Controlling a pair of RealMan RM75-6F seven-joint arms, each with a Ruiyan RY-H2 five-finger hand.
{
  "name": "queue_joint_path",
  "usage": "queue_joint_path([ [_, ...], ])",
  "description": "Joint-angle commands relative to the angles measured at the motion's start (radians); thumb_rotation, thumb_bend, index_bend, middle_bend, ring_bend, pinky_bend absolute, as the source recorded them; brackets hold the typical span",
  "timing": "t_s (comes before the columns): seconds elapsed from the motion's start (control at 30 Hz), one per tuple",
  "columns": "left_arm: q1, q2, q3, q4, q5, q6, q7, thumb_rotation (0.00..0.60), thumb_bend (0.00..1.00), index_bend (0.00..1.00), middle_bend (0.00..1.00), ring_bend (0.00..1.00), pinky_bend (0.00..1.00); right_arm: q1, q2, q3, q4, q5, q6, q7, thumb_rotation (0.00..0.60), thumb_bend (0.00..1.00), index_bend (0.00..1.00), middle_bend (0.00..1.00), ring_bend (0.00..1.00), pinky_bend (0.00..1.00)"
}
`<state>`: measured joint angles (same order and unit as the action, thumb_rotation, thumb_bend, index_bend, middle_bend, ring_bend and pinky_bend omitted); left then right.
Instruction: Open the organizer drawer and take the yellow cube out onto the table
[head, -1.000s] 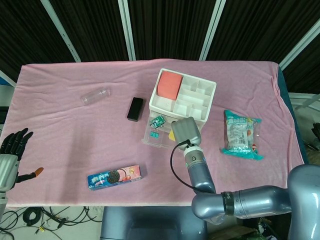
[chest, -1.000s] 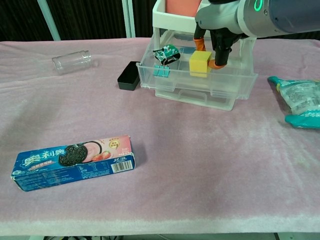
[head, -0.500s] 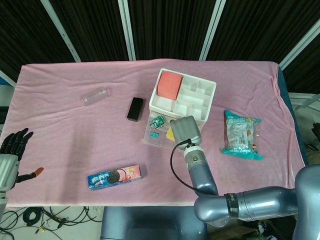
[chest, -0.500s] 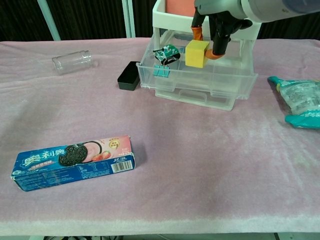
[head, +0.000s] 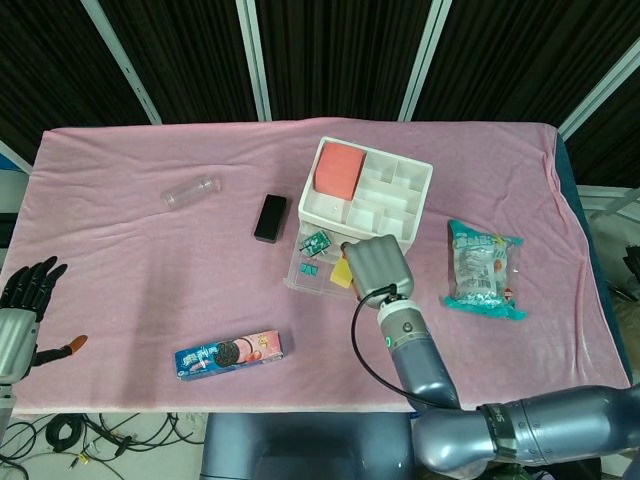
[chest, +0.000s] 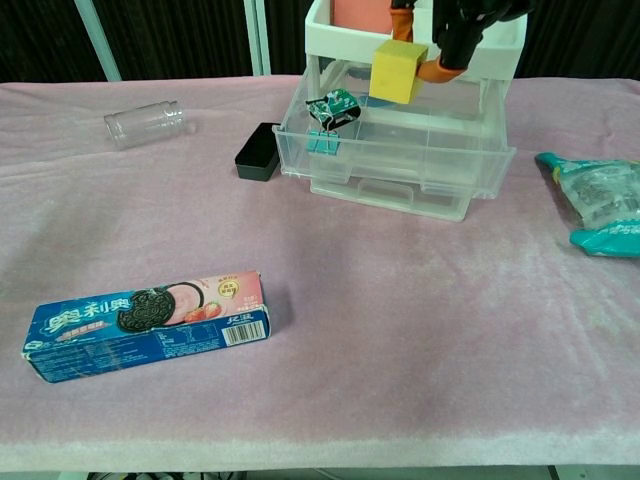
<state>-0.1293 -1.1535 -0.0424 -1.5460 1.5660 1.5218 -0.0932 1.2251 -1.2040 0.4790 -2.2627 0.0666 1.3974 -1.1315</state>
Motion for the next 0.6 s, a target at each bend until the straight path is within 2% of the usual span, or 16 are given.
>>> queue_joint_path([
  [0.03, 0.001, 0.000, 0.000, 0.000, 0.001, 0.002, 0.000, 0.600, 0.00, 0.00, 0.00, 0.00, 0.00, -0.037, 0.068, 0.008, -0.068, -0.001, -0.001, 0.042, 0.600, 0.40, 0.57, 0.88, 0.94, 0.87],
  [0.13, 0.002, 0.000, 0.000, 0.002, 0.002, 0.006, 0.002, 0.600, 0.00, 0.00, 0.00, 0.00, 0.00, -0.071, 0.126, -0.003, -0.093, -0.026, -0.023, 0.068, 0.600, 0.40, 0.58, 0.88, 0.94, 0.87],
  [0.33, 0.004, -0.001, -0.002, 0.002, 0.003, 0.011, 0.005, 0.600, 0.00, 0.00, 0.00, 0.00, 0.00, -0.163, 0.247, -0.048, -0.093, -0.109, -0.143, 0.134, 0.600, 0.40, 0.58, 0.88, 0.94, 0.87],
  [0.47, 0.007, 0.000, 0.001, 0.003, 0.009, 0.018, 0.012, 0.600, 0.00, 0.00, 0.00, 0.00, 0.00, -0.246, 0.325, -0.093, -0.093, -0.173, -0.222, 0.192, 0.600, 0.40, 0.58, 0.88, 0.94, 0.87],
  [0.6, 0.010, 0.000, 0.001, 0.003, 0.014, 0.028, 0.016, 0.600, 0.00, 0.00, 0.00, 0.00, 0.00, -0.364, 0.426, -0.156, -0.093, -0.298, -0.320, 0.275, 0.600, 0.40, 0.58, 0.88, 0.94, 0.87],
])
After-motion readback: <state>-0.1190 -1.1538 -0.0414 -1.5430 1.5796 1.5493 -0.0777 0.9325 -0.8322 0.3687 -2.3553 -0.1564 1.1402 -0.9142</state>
